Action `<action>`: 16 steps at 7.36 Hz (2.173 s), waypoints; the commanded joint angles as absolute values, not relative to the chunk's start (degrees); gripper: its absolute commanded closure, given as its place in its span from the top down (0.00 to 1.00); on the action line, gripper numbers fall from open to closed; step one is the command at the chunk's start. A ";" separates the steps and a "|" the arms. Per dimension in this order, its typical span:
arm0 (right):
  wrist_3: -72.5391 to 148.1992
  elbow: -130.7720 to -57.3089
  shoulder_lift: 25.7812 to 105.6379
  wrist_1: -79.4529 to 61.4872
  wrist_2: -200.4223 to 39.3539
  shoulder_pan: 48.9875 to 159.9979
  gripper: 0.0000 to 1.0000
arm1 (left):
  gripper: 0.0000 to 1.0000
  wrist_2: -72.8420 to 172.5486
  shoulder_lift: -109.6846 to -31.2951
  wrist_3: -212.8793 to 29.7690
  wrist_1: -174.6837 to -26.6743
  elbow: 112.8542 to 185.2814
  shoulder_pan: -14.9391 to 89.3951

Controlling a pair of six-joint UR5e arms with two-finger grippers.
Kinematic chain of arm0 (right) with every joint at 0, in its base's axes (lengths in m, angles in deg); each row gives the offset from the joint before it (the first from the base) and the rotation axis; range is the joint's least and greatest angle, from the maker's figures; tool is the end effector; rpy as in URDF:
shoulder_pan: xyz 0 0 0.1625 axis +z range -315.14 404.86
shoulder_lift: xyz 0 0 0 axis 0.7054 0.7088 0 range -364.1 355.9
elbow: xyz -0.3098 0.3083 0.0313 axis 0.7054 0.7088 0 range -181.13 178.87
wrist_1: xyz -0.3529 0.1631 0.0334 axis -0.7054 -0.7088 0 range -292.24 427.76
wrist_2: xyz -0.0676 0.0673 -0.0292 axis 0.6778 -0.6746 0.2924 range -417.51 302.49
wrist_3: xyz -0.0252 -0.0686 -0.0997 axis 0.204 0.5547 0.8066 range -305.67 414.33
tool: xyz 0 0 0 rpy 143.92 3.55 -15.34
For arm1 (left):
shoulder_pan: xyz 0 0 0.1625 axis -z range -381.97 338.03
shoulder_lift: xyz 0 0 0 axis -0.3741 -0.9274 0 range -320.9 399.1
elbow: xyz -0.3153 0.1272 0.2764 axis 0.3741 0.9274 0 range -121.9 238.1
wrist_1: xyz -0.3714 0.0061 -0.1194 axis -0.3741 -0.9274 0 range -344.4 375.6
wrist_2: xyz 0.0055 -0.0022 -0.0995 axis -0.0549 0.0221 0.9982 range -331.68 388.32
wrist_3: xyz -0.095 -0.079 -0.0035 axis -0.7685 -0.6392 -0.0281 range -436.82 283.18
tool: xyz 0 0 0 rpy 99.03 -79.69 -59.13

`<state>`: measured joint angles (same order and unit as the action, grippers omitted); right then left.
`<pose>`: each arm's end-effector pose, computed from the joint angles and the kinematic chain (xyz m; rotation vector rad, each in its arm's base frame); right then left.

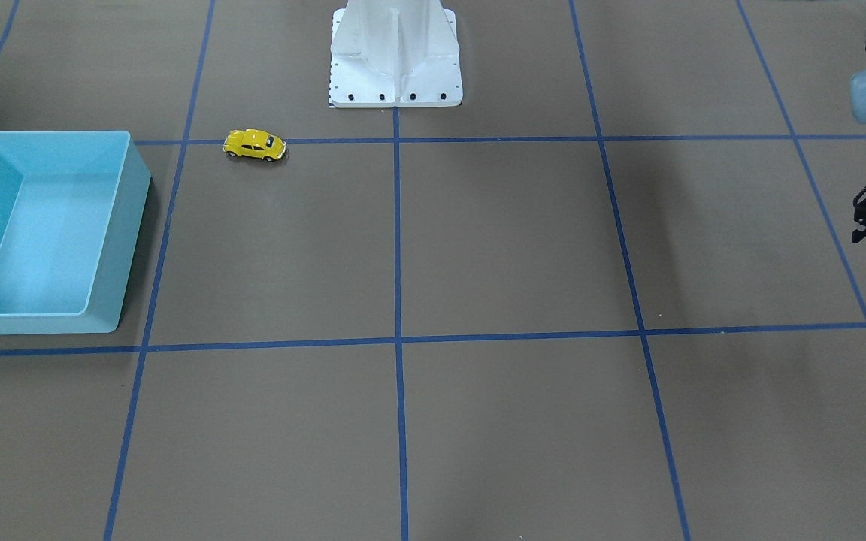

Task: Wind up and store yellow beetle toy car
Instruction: 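Move the right gripper from above the bin toward the car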

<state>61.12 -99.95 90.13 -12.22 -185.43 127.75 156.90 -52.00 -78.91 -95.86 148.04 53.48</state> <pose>0.0007 -0.4579 0.6393 0.2445 -0.6616 -0.3169 0.0723 -0.5022 0.6451 0.2789 0.7153 0.3391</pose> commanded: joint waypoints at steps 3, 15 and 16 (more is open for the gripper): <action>60.57 -105.55 84.18 -12.13 -194.94 120.03 1.00 | 1.00 170.65 -55.65 -84.30 -91.13 140.10 65.73; 41.08 -126.19 83.26 -7.82 -183.78 85.87 0.99 | 1.00 162.88 -48.26 -77.90 -79.50 149.42 66.54; 39.84 -126.81 83.79 -7.82 -176.59 79.90 0.99 | 1.00 163.58 -48.00 -77.97 -79.15 148.46 66.63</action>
<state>41.97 -125.76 83.11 -7.84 -184.74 87.11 163.12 -48.32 -78.92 -79.50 149.38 66.58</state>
